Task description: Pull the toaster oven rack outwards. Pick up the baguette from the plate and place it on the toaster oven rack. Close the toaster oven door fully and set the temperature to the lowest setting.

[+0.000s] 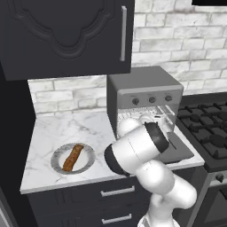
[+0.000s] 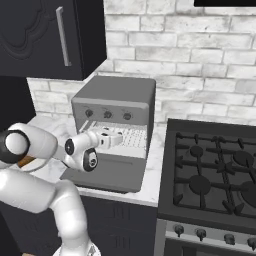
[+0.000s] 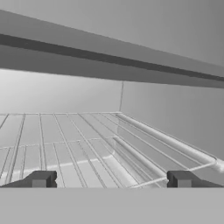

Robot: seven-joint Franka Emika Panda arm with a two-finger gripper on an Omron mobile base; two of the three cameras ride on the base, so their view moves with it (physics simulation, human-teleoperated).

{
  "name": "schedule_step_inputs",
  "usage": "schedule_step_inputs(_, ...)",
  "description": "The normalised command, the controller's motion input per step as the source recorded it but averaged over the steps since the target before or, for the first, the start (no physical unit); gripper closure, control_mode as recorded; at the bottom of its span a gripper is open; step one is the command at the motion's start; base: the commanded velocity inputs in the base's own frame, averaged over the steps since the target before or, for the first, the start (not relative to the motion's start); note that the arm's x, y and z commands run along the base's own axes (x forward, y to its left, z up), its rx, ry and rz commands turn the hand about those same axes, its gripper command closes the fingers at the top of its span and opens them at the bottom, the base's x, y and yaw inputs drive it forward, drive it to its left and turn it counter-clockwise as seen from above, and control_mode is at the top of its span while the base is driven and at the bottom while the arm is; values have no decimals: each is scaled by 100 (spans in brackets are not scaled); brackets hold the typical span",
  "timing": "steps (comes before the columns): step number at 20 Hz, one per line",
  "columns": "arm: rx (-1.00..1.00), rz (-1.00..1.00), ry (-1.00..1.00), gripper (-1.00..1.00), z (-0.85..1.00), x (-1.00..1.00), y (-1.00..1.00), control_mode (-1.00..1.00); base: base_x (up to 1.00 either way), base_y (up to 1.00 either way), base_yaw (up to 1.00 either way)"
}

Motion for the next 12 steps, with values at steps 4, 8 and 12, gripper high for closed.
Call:
schedule_step_inputs(4, 0, 2, 0, -100, -24, 31, 0, -100, 0, 0, 0)
schedule_step_inputs(8, 0, 8, 2, -100, -57, 46, 0, -100, 0, 0, 0)
schedule_step_inputs(12, 6, 9, 23, -100, -82, 56, 0, -100, 0, 0, 0)
